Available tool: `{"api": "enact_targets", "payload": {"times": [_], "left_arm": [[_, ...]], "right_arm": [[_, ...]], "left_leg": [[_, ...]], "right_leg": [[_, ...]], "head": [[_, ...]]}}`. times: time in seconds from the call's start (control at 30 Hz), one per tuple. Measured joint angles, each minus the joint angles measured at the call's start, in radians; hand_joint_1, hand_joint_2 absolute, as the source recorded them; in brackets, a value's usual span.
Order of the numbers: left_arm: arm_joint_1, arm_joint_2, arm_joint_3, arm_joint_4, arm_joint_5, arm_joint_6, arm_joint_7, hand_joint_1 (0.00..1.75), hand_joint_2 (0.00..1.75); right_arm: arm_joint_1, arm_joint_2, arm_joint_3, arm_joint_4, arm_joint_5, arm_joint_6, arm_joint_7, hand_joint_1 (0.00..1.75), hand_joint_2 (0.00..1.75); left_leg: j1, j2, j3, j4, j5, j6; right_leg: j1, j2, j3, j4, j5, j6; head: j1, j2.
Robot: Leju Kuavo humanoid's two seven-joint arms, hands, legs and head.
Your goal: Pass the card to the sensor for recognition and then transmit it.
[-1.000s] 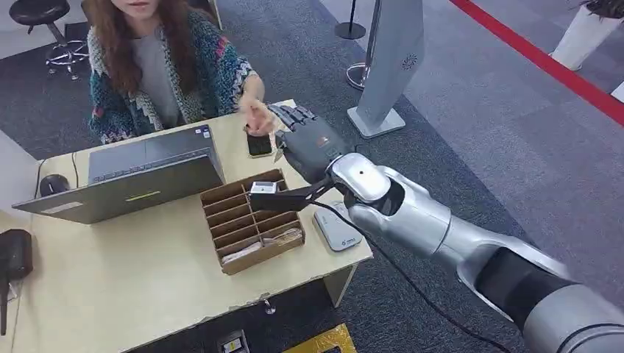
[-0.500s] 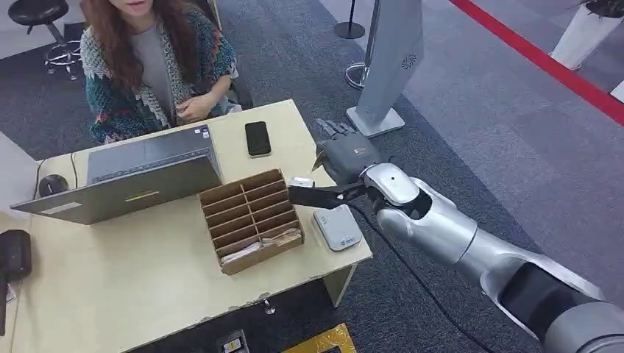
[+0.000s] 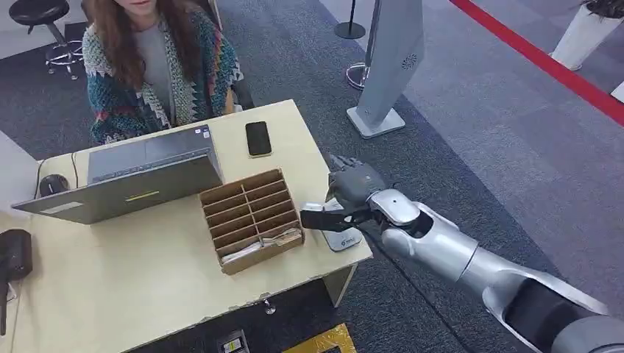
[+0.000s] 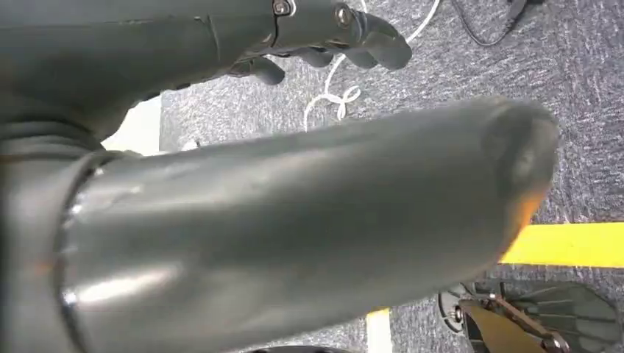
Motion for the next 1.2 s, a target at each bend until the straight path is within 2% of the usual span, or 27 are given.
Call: {"api": "enact_targets", "payload": {"times": [0.6,1.2], "left_arm": [[0.000,0.000,0.000,0.000,-0.015,-0.008,0.005,0.00,0.00],[0.000,0.000,0.000,0.000,-0.013,-0.005,0.016,0.00,0.00]], "right_arm": [[0.064,0.015,0.006,0.053,-0.049,0.009,0.023,1.75,1.75],[0.086,0.022,-0.008,0.074,-0.059,-0.020,-0.006,1.75,1.75]], "left_leg": [[0.000,0.000,0.000,0.000,0.000,0.000],[0.000,0.000,0.001,0.000,0.000,0.000]], "right_leg": [[0.000,0.000,0.000,0.000,0.000,0.000],[0.000,0.001,0.001,0.000,0.000,0.000]], "head": [[0.000,0.000],[0.000,0.000]]}}
